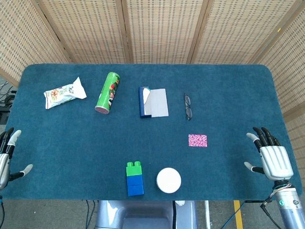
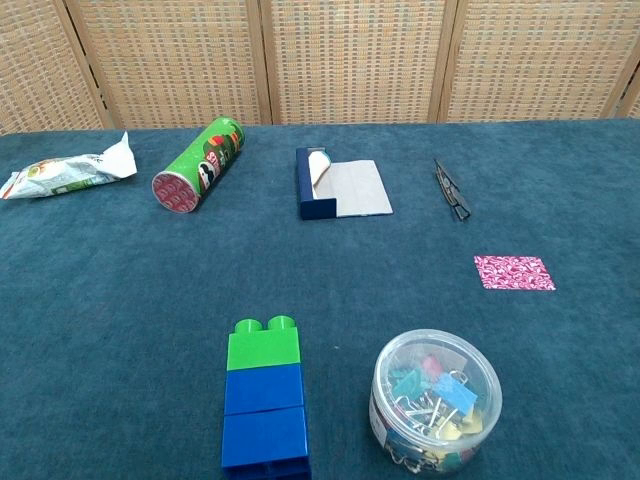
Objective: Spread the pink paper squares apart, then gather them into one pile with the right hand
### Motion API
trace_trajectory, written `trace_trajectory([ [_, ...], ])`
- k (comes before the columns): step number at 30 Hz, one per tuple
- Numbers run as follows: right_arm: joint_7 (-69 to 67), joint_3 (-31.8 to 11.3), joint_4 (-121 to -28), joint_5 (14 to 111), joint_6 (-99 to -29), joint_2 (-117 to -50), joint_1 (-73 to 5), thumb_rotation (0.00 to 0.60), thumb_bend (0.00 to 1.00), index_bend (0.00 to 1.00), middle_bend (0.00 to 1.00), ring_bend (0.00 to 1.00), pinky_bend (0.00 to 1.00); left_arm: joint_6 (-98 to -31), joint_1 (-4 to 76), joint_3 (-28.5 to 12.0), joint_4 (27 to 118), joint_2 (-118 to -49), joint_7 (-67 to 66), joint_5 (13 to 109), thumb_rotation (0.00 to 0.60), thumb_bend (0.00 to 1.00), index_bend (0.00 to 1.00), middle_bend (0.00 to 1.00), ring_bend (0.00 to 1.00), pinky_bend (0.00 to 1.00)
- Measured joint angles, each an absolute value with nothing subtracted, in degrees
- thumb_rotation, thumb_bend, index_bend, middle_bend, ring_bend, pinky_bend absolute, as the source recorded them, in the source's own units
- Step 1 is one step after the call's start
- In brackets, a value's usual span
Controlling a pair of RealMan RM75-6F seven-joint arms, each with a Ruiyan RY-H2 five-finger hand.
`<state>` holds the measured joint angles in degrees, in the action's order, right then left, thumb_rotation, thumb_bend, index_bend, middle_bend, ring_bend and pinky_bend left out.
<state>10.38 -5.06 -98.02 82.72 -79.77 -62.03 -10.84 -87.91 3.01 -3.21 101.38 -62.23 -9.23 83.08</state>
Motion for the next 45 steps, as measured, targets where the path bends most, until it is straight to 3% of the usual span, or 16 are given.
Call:
trace_trajectory([
  [18, 8.6, -5.7, -98.8, 83.6, -79.9, -61.1, -11.3, 0.6, 0.05, 0.2, 0.14, 0.05, 0.21, -88.8, 2.9, -3.6, 102.4, -61.0, -9.6, 83.7, 0.6, 0.17, 0.02, 0.0, 0.0, 0.0],
  [24, 6.4, -6.6, -99.3, 83.2, -78.0, -60.9, -12.7, 0.6, 0.13, 0.22, 0.15, 0.05, 0.21, -88.2, 3.1, -3.8, 102.7, -60.4, -9.3, 83.5, 0.6, 0.17, 0.02, 0.0, 0.0, 0.0],
  [36, 5.0, -9.0, -99.3, 81.6, -68.3, -61.3, -19.8, 0.6, 0.16, 0.24, 0.17, 0.06, 0.21, -87.9, 3.6, -4.3, 102.6, -59.6, -9.1, 83.1, 0.6, 0.17, 0.03, 0.0, 0.0, 0.0],
  [45, 2.8, -9.4, -97.4, 81.5, -55.5, -63.0, -27.9, 0.6, 0.18, 0.24, 0.17, 0.02, 0.16, -86.5, 4.4, -4.8, 102.1, -59.7, -8.9, 82.1, 0.6, 0.17, 0.03, 0.0, 0.0, 0.0],
])
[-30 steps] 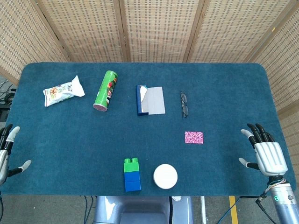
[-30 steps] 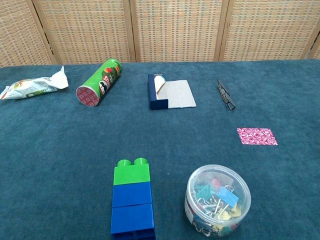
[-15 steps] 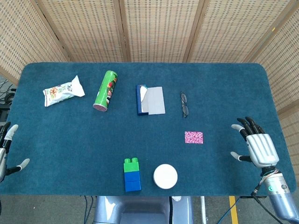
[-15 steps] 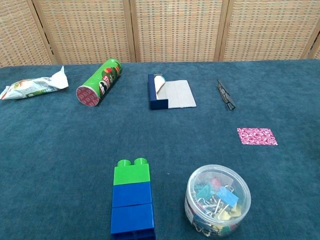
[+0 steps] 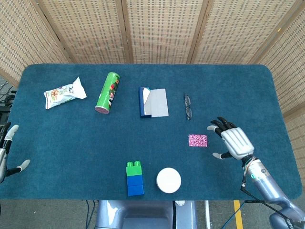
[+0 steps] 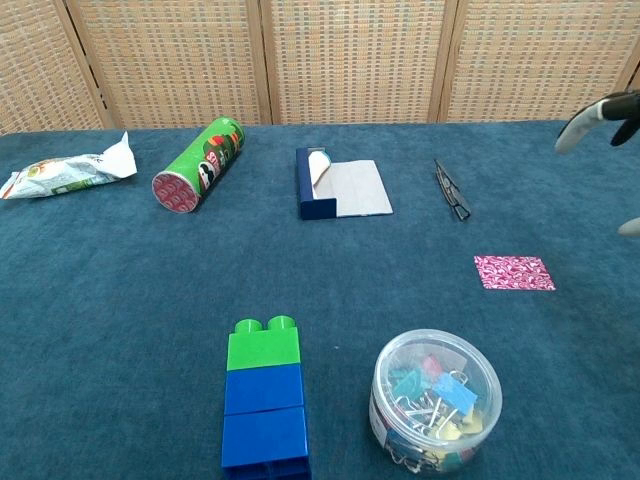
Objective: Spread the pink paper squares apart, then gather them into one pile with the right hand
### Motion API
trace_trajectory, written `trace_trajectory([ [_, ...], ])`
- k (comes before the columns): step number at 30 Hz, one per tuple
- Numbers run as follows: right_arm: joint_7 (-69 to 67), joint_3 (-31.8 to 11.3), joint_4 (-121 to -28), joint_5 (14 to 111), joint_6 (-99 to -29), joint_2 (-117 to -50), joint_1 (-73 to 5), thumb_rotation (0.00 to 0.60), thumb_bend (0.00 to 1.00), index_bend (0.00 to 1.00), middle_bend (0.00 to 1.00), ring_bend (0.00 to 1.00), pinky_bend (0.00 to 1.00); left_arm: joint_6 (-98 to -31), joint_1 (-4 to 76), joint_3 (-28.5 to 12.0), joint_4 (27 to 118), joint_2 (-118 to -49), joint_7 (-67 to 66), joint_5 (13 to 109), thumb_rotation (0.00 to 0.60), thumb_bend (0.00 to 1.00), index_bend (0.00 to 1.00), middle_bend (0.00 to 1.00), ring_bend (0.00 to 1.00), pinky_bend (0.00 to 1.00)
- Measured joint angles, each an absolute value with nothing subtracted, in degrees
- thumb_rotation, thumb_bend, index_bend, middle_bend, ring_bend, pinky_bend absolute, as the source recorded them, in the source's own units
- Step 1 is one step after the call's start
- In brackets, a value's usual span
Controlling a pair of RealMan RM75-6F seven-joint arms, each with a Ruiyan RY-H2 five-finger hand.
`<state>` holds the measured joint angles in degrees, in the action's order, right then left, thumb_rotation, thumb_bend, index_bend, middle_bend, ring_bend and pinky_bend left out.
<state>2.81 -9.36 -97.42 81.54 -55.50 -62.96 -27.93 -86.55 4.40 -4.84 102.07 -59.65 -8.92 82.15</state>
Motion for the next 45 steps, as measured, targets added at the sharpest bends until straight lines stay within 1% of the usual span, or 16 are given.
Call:
trace_trajectory([
  [3, 2.7, -9.2, -96.6, 81.4, -51.6, -63.6, -30.3, 0.6, 0.18, 0.24, 0.17, 0.0, 0.11, -86.3, 4.5, -4.9, 101.8, -59.7, -8.9, 81.8, 0.6, 0.17, 0.03, 0.0, 0.0, 0.0],
  [8, 3.0, -8.5, -94.0, 80.8, -44.6, -65.6, -34.8, 0.6, 0.19, 0.24, 0.15, 0.0, 0.04, -85.9, 4.6, -5.0, 101.5, -59.7, -8.8, 81.1, 0.6, 0.17, 0.03, 0.0, 0.0, 0.0],
  [13, 4.0, -7.5, -90.5, 80.9, -41.0, -68.3, -38.1, 0.6, 0.2, 0.24, 0.15, 0.0, 0.02, -85.8, 4.7, -5.1, 101.4, -59.6, -8.8, 80.9, 0.6, 0.17, 0.03, 0.0, 0.0, 0.0],
  [19, 5.5, -6.1, -87.6, 81.3, -37.9, -69.8, -40.5, 0.6, 0.21, 0.24, 0.15, 0.0, 0.01, -85.3, 5.0, -5.1, 101.4, -59.7, -8.9, 80.6, 0.6, 0.17, 0.03, 0.0, 0.0, 0.0],
  [30, 6.2, -4.0, -84.0, 80.3, -35.1, -71.5, -42.4, 0.6, 0.21, 0.24, 0.15, 0.0, 0.01, -84.7, 5.2, -4.9, 101.3, -59.9, -8.9, 80.1, 0.6, 0.17, 0.03, 0.0, 0.0, 0.0],
  [45, 6.0, -1.7, -79.1, 80.1, -34.0, -74.2, -43.4, 0.6, 0.21, 0.24, 0.15, 0.0, 0.01, -84.5, 5.3, -4.8, 101.2, -60.1, -9.2, 79.8, 0.6, 0.17, 0.04, 0.0, 0.0, 0.0],
])
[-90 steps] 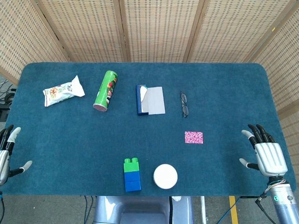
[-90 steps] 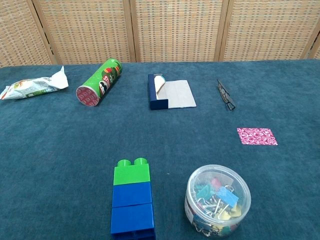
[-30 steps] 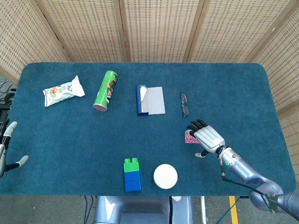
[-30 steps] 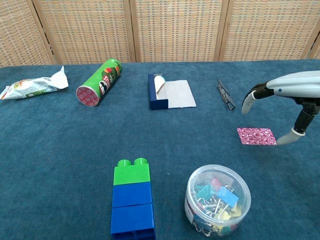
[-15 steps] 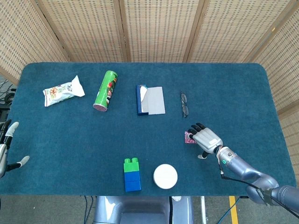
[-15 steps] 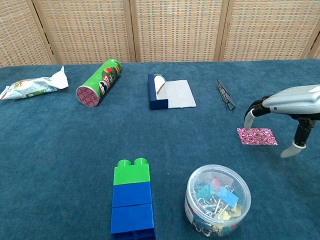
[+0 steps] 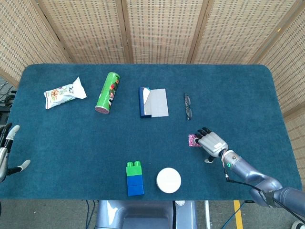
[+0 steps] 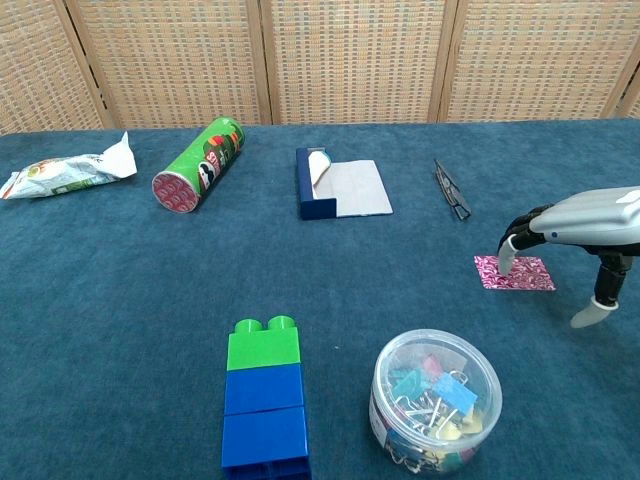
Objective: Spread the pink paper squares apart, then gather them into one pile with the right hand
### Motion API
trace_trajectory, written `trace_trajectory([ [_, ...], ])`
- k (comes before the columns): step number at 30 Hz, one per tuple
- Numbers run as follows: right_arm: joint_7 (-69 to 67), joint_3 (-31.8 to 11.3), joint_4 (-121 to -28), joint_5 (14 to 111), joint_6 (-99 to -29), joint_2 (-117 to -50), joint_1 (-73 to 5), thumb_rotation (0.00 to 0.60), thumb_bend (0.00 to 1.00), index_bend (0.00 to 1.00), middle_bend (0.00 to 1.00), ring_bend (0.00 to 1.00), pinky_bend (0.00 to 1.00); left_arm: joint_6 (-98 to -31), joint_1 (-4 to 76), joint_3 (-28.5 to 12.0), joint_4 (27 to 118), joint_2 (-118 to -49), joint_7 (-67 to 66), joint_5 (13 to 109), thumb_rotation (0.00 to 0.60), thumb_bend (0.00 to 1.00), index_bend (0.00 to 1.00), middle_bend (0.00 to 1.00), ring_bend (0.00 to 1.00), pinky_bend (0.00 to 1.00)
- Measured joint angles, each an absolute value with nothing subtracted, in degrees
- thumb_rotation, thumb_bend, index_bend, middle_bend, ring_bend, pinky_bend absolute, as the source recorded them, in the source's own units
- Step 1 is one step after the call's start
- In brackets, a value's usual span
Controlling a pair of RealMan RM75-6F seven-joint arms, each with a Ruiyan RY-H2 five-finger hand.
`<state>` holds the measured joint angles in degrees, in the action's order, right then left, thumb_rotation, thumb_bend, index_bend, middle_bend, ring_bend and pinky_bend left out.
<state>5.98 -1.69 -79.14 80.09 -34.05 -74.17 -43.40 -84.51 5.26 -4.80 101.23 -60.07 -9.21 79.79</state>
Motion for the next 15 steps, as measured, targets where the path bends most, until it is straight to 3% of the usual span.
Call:
trace_trajectory([
  [15, 6.8, 0.1, -76.6, 78.9, -33.4, -74.4, -43.7, 0.6, 0.21, 0.25, 0.15, 0.0, 0.01, -84.6, 5.3, -4.8, 101.4, -60.1, -9.5, 79.7, 0.6, 0.17, 0.04, 0.0, 0.0, 0.0],
])
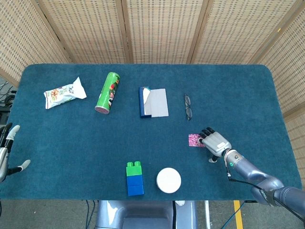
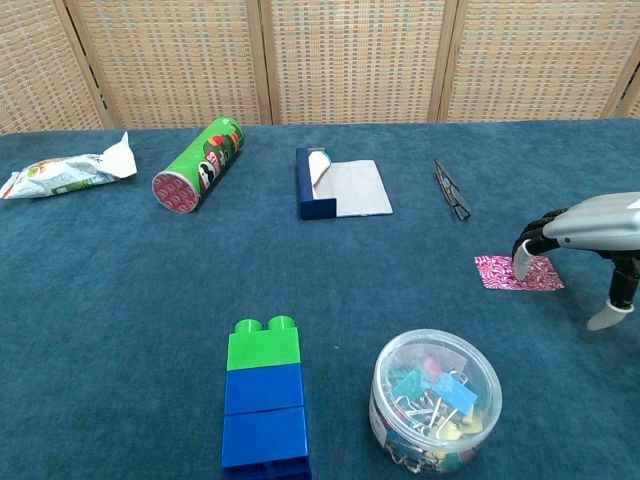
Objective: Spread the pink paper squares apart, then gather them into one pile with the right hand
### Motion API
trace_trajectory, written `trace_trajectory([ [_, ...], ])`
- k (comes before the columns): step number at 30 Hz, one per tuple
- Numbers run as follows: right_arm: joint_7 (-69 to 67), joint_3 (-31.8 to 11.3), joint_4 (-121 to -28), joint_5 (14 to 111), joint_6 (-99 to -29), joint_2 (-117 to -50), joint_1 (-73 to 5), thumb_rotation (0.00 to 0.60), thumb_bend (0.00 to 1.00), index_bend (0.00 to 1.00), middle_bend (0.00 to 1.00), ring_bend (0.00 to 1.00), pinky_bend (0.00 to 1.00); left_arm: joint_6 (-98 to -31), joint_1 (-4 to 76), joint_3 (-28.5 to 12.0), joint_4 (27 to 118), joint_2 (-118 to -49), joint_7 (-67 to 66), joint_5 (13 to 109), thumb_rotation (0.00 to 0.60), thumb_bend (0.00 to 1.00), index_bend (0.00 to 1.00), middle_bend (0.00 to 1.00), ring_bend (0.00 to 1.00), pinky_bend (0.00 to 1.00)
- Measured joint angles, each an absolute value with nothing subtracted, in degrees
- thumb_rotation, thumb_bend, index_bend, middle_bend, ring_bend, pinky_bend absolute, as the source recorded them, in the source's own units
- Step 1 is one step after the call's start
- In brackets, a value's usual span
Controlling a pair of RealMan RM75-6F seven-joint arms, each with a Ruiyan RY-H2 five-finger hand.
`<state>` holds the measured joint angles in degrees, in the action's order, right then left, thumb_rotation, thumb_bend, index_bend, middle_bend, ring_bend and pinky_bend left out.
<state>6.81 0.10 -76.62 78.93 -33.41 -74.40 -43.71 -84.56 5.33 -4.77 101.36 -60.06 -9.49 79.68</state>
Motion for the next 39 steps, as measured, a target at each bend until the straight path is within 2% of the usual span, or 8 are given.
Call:
trace_trajectory([
  [26, 6.0, 1.7, -74.5, 74.6, -35.8, -70.3, -39.9, 0.6, 0.23, 0.25, 0.15, 0.0, 0.01, -84.9, 5.6, -4.7, 102.5, -59.7, -10.3, 80.6, 0.6, 0.17, 0.04, 0.0, 0.0, 0.0],
  [39, 6.3, 0.4, -77.1, 76.6, -35.2, -71.1, -42.2, 0.6, 0.23, 0.25, 0.15, 0.0, 0.01, -84.4, 5.5, -4.5, 101.9, -59.9, -10.0, 79.7, 0.6, 0.17, 0.04, 0.0, 0.0, 0.0],
])
